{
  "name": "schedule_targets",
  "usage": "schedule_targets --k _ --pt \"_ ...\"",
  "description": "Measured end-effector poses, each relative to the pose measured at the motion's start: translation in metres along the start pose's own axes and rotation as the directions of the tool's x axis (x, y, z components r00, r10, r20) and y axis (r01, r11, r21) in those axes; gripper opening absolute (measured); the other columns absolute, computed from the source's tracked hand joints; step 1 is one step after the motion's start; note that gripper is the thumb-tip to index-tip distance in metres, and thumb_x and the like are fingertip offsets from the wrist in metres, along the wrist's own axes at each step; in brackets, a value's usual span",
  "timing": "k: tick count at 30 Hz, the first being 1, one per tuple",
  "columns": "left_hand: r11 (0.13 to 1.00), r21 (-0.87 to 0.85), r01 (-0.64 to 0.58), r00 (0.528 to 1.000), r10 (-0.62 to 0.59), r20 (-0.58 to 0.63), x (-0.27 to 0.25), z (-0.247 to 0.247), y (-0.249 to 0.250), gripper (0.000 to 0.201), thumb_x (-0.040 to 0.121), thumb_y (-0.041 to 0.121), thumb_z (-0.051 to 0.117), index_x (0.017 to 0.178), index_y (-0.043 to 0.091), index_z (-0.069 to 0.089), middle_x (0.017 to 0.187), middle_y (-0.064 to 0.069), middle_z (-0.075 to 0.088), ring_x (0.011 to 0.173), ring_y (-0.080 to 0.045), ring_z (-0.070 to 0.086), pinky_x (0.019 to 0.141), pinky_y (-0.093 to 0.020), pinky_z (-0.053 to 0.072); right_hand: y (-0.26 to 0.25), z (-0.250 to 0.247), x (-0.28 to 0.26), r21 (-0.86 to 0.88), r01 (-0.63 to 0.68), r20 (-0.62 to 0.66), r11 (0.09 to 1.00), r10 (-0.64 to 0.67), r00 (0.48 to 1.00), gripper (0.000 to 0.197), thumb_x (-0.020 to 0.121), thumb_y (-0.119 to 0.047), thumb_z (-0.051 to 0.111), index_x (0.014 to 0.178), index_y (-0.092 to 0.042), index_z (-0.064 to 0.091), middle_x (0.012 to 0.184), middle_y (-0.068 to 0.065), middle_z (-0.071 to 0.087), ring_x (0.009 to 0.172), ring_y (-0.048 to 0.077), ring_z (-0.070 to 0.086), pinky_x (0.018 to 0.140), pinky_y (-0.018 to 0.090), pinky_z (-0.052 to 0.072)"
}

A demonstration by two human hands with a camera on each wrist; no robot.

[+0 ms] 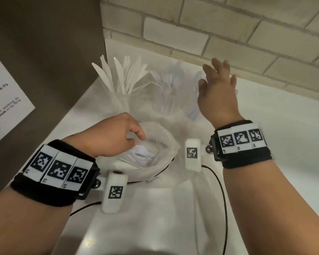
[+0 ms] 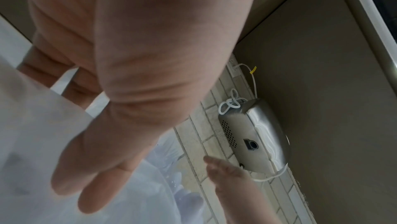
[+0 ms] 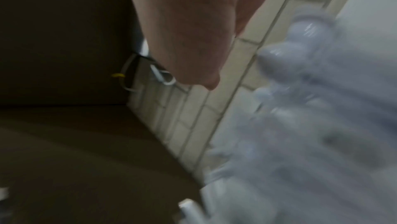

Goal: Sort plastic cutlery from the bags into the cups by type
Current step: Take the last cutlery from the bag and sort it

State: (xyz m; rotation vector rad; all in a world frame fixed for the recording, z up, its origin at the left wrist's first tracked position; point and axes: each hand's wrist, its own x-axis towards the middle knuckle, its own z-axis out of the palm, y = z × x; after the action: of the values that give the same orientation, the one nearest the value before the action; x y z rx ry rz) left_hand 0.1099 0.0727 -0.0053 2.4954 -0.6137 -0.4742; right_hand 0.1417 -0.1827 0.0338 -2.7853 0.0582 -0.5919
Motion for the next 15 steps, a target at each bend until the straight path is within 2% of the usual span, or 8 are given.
schedule_targets --k 2,4,6,7,9,11,13,15 --pt "0.999 0.028 0.022 1.000 -0.022 -0.005 -0.004 -0.003 0.000 0.025 0.089 0.019 0.063 0.097 0.041 0.070 0.133 0.013 0.041 0.110 0.001 0.042 0.092 -0.014 0.026 -0.026 -0.005 -0.018 0.270 0.179 -0.072 0.946 -0.166 0.984 0.034 0.097 -0.014 0.048 0.129 -0.008 0.057 0.140 0.009 0.049 0.136 0.016 0.038 0.112 0.026 0.028" --pt "0.996 0.064 0.064 0.998 -0.065 0.004 -0.008 -0.004 -0.001 0.023 0.090 0.021 0.061 0.098 0.040 0.070 0.142 0.008 0.037 0.116 -0.005 0.045 0.093 -0.016 0.027 -0.056 -0.003 -0.043 0.404 0.324 -0.062 0.855 -0.328 0.943 0.024 0.089 -0.010 0.058 0.110 -0.009 0.069 0.114 0.007 0.066 0.106 0.007 0.056 0.091 0.017 0.045" --pt "0.983 0.117 0.143 0.989 -0.146 0.017 -0.013 -0.004 -0.002 0.018 0.090 0.030 0.060 0.104 0.039 0.068 0.146 0.003 0.033 0.122 -0.013 0.048 0.093 -0.019 0.031 -0.078 0.004 -0.065 0.471 0.343 0.127 0.812 -0.447 0.885 0.017 0.082 -0.008 0.063 0.097 -0.011 0.073 0.096 0.002 0.069 0.083 0.005 0.060 0.075 0.013 0.046" --pt "0.971 0.147 0.191 0.980 -0.196 0.025 -0.017 -0.002 -0.002 0.022 0.089 0.035 0.060 0.110 0.038 0.064 0.147 0.001 0.031 0.122 -0.017 0.049 0.093 -0.021 0.033 -0.085 0.009 -0.074 0.452 0.327 0.268 0.830 -0.477 0.837 0.017 0.081 -0.009 0.065 0.096 -0.011 0.071 0.095 0.002 0.068 0.082 0.010 0.061 0.073 0.014 0.045" --pt "0.945 0.197 0.260 0.960 -0.275 0.052 -0.025 0.004 -0.003 0.046 0.083 0.045 0.064 0.127 0.035 0.054 0.146 0.001 0.029 0.116 -0.019 0.052 0.093 -0.024 0.039 -0.090 0.018 -0.086 0.263 0.355 0.525 0.897 -0.442 0.728 0.030 0.080 -0.021 0.069 0.106 -0.009 0.064 0.102 0.007 0.064 0.093 0.021 0.061 0.079 0.023 0.045" --pt "0.938 0.213 0.273 0.948 -0.299 0.105 -0.034 0.011 -0.004 0.077 0.073 0.050 0.073 0.139 0.031 0.039 0.143 0.003 0.026 0.105 -0.018 0.055 0.086 -0.025 0.046 -0.089 0.024 -0.095 0.033 0.391 0.707 0.920 -0.298 0.642 0.052 0.077 -0.040 0.073 0.112 -0.007 0.055 0.108 0.009 0.058 0.100 0.025 0.057 0.080 0.029 0.044" --pt "0.934 0.228 0.274 0.939 -0.311 0.146 -0.041 0.017 -0.004 0.101 0.064 0.047 0.080 0.146 0.032 0.023 0.139 0.003 0.026 0.100 -0.018 0.057 0.085 -0.029 0.051 -0.090 0.028 -0.102 -0.095 0.387 0.787 0.917 -0.169 0.594 0.067 0.073 -0.051 0.075 0.116 -0.005 0.050 0.113 0.011 0.054 0.104 0.027 0.053 0.080 0.030 0.042" --pt "0.930 0.240 0.278 0.933 -0.321 0.163 -0.043 0.021 -0.003 0.116 0.057 0.040 0.084 0.146 0.038 0.010 0.130 -0.001 0.028 0.096 -0.020 0.059 0.085 -0.034 0.054 -0.093 0.034 -0.108 -0.154 0.344 0.806 0.926 -0.083 0.586 0.076 0.071 -0.051 0.076 0.123 -0.005 0.046 0.119 0.013 0.048 0.110 0.030 0.048 0.087 0.035 0.045"
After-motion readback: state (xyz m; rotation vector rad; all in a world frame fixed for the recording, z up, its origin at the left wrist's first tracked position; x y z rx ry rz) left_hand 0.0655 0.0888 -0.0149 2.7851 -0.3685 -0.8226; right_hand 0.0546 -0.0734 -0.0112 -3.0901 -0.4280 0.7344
